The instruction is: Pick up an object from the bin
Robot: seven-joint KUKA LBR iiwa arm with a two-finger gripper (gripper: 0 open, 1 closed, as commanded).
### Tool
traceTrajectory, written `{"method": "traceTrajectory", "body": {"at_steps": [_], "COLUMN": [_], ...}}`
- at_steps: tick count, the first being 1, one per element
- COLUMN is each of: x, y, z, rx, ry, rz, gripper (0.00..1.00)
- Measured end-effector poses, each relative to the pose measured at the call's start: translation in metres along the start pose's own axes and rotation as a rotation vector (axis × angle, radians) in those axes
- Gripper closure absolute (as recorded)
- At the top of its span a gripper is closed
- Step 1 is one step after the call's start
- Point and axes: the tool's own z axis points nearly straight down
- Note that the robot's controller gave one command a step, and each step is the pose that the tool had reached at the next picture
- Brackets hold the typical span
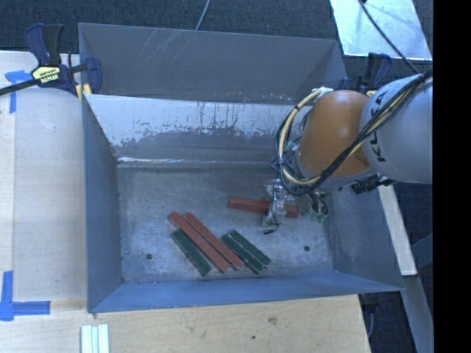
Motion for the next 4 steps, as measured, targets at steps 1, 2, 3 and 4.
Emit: {"method": "traceTrajectory", "body": {"at_steps": [1, 2, 3, 4], "x": [0.001, 0.001, 0.000, 0.000], "y": [0.000, 0.000, 0.000, 0.000], "z": [-0.005, -0.018, -0.029, -0.038], "rx": [0.000, 0.001, 0.001, 0.001], "ry": [0.006, 0.007, 0.003, 0.004], "rz": [0.000, 0.000, 0.001, 0.000], "gripper": [1.00, 1.00, 1.00, 1.00]}}
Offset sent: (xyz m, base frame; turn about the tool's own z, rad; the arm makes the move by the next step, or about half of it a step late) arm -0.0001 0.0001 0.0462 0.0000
